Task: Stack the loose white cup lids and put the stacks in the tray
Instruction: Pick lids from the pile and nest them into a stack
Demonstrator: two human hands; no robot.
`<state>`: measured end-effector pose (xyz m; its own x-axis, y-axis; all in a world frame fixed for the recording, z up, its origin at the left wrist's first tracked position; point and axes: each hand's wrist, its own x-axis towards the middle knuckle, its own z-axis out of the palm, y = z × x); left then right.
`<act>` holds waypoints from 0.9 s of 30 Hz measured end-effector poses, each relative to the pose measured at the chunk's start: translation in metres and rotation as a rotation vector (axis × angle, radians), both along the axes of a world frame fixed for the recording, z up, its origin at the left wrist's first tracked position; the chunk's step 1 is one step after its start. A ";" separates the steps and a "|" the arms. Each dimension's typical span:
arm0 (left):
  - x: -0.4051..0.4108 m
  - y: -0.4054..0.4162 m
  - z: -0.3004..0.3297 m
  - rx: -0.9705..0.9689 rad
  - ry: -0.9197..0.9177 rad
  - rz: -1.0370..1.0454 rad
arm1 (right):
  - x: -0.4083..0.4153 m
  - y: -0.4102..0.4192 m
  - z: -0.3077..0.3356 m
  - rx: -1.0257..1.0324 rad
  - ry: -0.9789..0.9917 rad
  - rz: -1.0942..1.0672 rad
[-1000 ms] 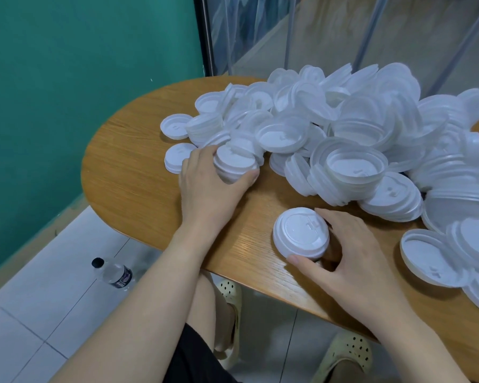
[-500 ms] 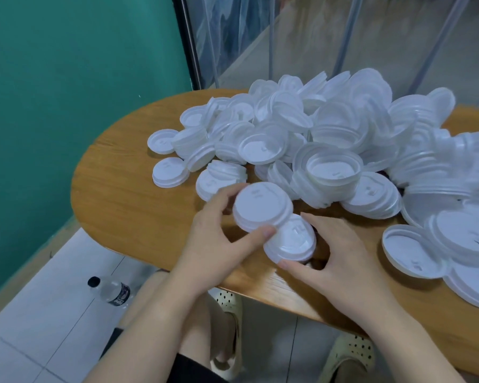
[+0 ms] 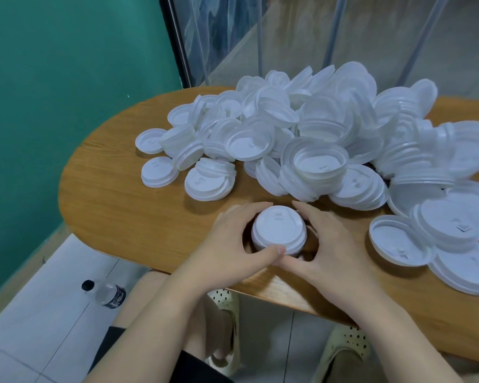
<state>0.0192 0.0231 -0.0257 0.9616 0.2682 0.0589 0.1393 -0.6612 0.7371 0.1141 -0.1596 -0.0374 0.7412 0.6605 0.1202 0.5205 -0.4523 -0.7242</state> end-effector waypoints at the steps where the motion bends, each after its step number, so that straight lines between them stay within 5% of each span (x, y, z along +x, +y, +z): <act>1: 0.001 -0.001 0.000 0.015 0.007 -0.005 | 0.000 0.000 0.001 0.006 0.001 0.004; 11: 0.001 0.009 0.001 0.033 -0.059 -0.017 | -0.001 0.001 0.007 -0.003 -0.053 0.037; 16: 0.001 0.038 0.006 0.130 -0.443 0.507 | -0.003 -0.001 0.010 -0.019 -0.044 0.049; 21: 0.005 0.063 -0.002 0.058 -0.167 0.702 | -0.003 -0.001 0.007 -0.036 0.004 0.032; 27: 0.015 0.070 -0.006 0.094 -0.119 0.682 | -0.002 0.000 0.006 -0.007 0.035 0.011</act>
<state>0.0346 0.0927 -0.0321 0.5655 0.7985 0.2066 0.4679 -0.5168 0.7169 0.1120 -0.1599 -0.0311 0.7378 0.6690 0.0898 0.4997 -0.4519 -0.7390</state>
